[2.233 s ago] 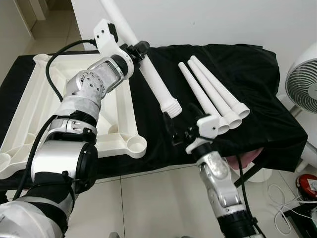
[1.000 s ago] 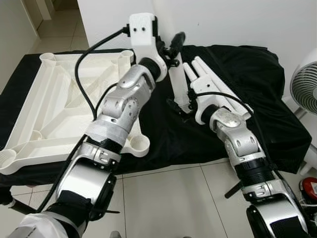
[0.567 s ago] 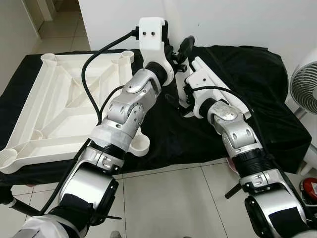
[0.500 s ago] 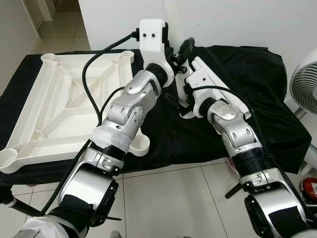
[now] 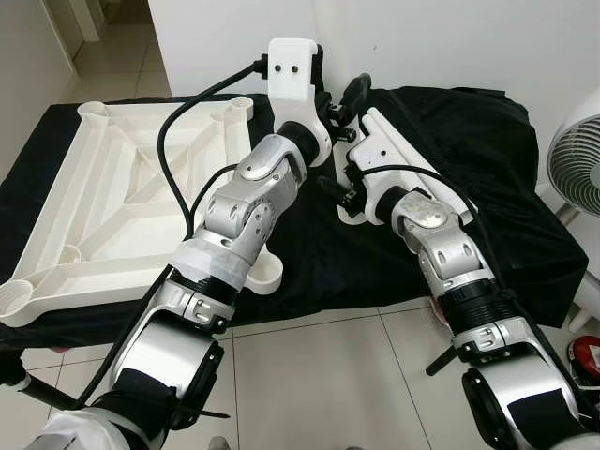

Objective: Building children table

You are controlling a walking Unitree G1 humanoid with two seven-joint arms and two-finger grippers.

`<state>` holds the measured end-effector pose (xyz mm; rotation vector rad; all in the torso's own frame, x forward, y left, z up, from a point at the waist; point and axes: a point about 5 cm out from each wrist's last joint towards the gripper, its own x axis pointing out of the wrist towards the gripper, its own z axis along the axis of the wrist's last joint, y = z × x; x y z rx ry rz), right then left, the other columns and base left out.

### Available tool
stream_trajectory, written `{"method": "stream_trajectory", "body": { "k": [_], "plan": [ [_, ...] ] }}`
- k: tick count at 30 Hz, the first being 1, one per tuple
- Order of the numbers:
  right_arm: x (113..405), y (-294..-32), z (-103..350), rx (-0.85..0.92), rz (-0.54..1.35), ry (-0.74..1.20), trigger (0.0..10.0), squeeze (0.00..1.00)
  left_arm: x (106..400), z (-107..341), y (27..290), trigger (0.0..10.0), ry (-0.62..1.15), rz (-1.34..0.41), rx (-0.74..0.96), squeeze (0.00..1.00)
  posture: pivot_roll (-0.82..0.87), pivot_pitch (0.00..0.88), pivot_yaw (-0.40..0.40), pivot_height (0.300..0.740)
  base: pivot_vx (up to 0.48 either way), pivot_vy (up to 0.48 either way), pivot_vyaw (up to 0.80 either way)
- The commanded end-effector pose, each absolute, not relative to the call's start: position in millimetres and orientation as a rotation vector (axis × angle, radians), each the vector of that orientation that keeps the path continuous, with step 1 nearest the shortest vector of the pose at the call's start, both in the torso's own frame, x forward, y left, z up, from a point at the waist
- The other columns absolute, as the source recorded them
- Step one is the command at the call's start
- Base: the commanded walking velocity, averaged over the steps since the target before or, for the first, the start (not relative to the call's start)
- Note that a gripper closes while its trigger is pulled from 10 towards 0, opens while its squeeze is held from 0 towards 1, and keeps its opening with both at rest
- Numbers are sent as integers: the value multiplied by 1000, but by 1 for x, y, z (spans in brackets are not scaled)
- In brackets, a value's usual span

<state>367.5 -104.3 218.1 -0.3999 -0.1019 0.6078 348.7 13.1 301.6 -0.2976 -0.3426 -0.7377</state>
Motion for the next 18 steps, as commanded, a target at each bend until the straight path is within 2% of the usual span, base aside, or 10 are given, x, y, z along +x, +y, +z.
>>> {"method": "stream_trajectory", "body": {
  "k": [1, 4, 5, 6, 7, 18],
  "plan": [
    [369, -104, 210, -393, 603, -57, 10000, 0, 336, 311, 1, 10000, -413, -981, -251, 0, -93, 0, 19, 740, 0, 0, 0],
    [370, -104, 209, -382, 600, -46, 10000, 0, 335, 312, 1, 10000, -417, -985, -248, 0, -93, 0, 22, 740, 0, 0, 0],
    [370, -104, 209, -375, 597, -48, 4980, 0, 335, 313, 0, 10000, -418, -986, -245, 0, -93, 0, 21, 740, 0, 0, 0],
    [370, -104, 209, -375, 597, -48, 4980, 0, 335, 313, 0, 10000, -418, -986, -245, 0, -93, 0, 21, 740, 0, 0, 0],
    [370, -105, 209, -369, 594, -48, 0, 0, 335, 313, 0, 10000, -420, -987, -243, 0, -94, 0, 23, 740, 0, 0, 0],
    [375, -109, 215, -320, 537, -64, 0, 0, 332, 312, -3, 10000, -432, -997, -228, 0, -93, 0, 21, 740, 0, 0, 0]
  ]
}}
